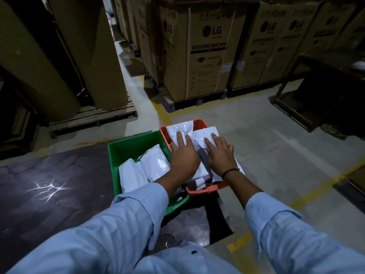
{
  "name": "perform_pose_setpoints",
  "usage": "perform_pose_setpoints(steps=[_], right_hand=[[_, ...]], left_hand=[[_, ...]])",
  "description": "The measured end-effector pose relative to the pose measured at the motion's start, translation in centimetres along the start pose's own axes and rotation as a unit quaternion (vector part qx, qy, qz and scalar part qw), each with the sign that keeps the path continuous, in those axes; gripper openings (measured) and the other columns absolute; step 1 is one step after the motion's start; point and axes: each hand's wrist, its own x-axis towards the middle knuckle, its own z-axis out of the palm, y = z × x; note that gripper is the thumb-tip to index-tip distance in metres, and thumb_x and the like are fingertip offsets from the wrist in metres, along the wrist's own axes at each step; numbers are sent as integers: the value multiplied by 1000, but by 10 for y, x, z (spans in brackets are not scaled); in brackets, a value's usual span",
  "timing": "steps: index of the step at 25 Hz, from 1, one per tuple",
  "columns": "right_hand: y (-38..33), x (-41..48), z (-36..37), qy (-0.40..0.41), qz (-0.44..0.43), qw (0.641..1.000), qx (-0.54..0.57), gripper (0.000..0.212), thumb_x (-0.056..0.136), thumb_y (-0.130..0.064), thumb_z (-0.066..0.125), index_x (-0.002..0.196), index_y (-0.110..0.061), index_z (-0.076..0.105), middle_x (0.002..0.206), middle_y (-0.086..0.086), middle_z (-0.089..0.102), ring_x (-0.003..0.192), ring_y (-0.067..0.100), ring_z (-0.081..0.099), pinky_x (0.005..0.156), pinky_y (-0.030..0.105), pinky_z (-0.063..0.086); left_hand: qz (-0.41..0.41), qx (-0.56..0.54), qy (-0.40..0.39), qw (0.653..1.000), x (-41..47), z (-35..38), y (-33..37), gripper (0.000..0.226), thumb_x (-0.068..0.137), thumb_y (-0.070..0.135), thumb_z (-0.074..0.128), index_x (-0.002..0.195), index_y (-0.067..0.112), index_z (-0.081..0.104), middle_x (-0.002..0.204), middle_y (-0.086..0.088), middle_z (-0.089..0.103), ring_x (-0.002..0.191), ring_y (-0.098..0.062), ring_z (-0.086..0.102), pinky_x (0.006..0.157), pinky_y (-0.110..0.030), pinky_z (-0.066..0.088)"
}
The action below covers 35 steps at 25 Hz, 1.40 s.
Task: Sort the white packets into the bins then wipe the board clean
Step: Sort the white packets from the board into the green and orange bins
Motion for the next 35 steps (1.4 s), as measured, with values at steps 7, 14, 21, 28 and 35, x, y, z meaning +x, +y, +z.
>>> perform_pose_setpoints(steps=[7,14,21,28,35], right_hand=[[2,24,7,-12,-12,1000,2,55,95,-29,50,148,-25,36,160,9,25,144,33,26,102,50,31],[-2,44,22,-21,-14,999,23,56,95,-37,50,148,-27,35,160,10,26,144,34,26,104,53,30],[2,51,40,-22,-14,999,40,60,94,-46,19,146,-28,40,159,7,29,145,32,23,105,50,28],[0,57,48,-13,-27,999,24,62,92,-49,17,140,-26,49,154,10,39,141,36,31,100,50,31],[2,51,57,-38,-44,998,-16,64,92,-46,17,147,-22,39,157,12,33,144,38,27,107,53,28]], left_hand=[[-6,19,5,1000,17,14,-2,65,104,33,40,159,4,18,167,-24,1,154,-45,4,124,-57,15],[-49,9,9,999,33,24,2,73,104,49,37,158,3,19,166,-24,-13,148,-54,15,122,-56,19],[-79,-12,10,997,44,41,-4,74,103,54,33,157,4,25,167,-23,-14,140,-54,26,117,-60,27],[-168,-140,-30,975,50,51,6,78,105,53,30,161,4,5,166,-20,-20,153,-46,-7,124,-59,4],[-141,-71,-28,987,40,51,7,75,98,48,28,146,-7,44,157,-35,29,143,-57,30,114,-66,32]])
